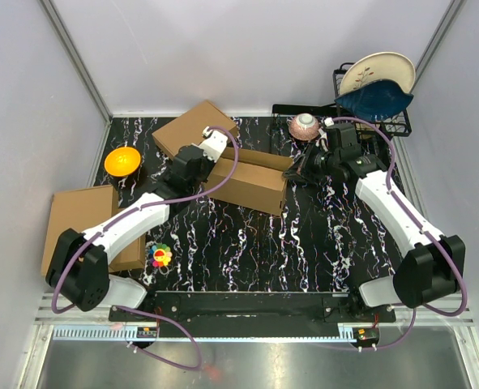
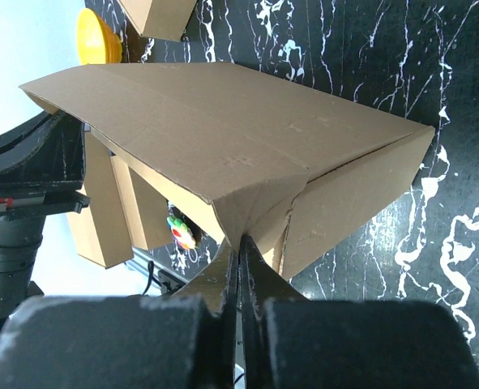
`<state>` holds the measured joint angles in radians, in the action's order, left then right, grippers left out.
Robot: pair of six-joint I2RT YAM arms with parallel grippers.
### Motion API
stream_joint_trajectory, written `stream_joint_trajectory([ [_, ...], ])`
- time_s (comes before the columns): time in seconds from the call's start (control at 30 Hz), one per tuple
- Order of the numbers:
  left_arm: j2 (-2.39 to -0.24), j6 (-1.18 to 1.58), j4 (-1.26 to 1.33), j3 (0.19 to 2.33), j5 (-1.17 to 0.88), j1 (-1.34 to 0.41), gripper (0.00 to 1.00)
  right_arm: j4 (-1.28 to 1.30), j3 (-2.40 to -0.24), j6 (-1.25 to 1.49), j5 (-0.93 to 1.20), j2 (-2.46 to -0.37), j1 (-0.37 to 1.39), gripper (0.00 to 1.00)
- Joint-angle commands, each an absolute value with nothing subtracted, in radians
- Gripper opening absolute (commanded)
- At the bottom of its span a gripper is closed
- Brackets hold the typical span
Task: Fold the paper box
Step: Adjust the paper box at the center of the board.
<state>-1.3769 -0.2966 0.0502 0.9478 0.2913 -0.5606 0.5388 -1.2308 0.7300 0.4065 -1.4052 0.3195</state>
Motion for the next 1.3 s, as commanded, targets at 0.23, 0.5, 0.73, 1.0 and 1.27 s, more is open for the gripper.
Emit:
stream_joint_trajectory([
  [0.23, -1.422, -0.282, -0.051, 0.973, 0.201, -0.609, 0.00, 0.416, -1.115, 0.672, 0.437, -1.379, 0.336, 0.00],
  [0.5, -1.430, -0.268, -0.063, 0.982, 0.206, -0.609, 0.00, 0.417, -1.077, 0.592, 0.391, -1.344, 0.336, 0.00],
  [0.73, -1.433, -0.265, -0.072, 0.988, 0.212, -0.609, 0.00, 0.443, -1.071, 0.537, 0.356, -1.324, 0.336, 0.00],
  [1.0, -1.431, -0.258, -0.078, 0.992, 0.212, -0.609, 0.00, 0.486, -1.071, 0.486, 0.304, -1.321, 0.336, 0.00],
  [1.27, -1.428, -0.253, -0.081, 0.991, 0.215, -0.609, 0.00, 0.569, -1.123, 0.399, 0.253, -1.327, 0.337, 0.00],
])
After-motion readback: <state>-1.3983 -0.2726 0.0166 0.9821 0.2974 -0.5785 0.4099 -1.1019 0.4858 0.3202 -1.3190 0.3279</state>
